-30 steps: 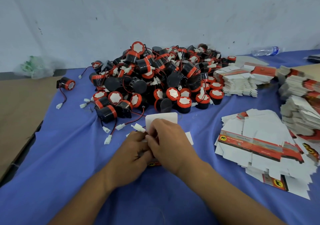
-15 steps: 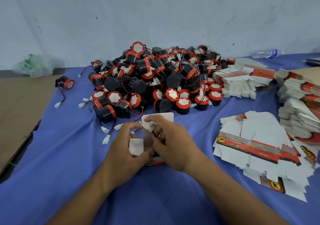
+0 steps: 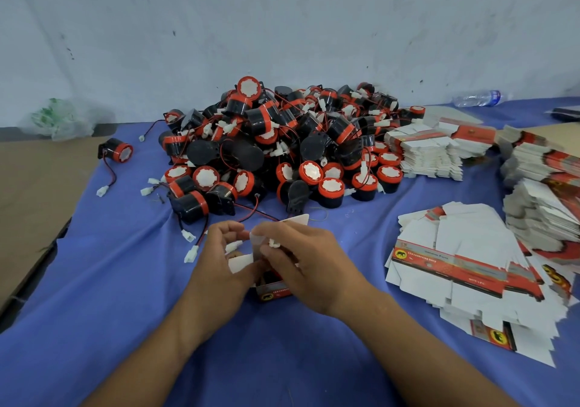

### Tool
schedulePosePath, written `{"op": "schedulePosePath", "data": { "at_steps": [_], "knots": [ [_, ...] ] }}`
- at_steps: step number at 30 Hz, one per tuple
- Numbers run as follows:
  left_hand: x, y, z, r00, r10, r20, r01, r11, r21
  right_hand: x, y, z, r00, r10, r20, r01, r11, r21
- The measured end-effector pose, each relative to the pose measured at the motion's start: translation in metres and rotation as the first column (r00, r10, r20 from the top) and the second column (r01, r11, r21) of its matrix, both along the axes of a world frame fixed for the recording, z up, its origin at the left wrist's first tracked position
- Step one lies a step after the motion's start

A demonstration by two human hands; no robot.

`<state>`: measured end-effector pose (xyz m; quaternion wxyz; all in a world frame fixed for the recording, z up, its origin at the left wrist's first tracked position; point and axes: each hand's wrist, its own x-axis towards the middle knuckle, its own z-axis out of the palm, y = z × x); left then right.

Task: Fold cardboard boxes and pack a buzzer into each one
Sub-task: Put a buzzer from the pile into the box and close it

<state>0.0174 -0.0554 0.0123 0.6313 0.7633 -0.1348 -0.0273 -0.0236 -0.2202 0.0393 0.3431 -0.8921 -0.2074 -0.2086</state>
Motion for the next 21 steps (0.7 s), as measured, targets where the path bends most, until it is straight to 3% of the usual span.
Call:
{"op": "schedulePosePath", "data": {
  "at_steps": [6, 17, 21],
  "knots": [
    [-0.001, -0.003, 0.0, 0.98, 0.079, -0.183, -0.099, 0.99, -0.102, -0.001, 0.003, 0.0, 0.998, 0.057, 0.038, -0.056, 0.998, -0.017],
    [-0.005, 0.001, 0.002, 0.994, -0.019, -0.105, 0.01, 0.996, -0.09, 0.003, 0.006, -0.009, 0.995, 0.088, -0.041, -0.09, 0.996, -0.03],
    [0.002, 0.008, 0.002, 0.982, -0.098, -0.164, 0.073, 0.985, -0.154, 0.006, 0.003, -0.01, 0.996, 0.063, -0.059, -0.068, 0.994, -0.081]
  ]
}}
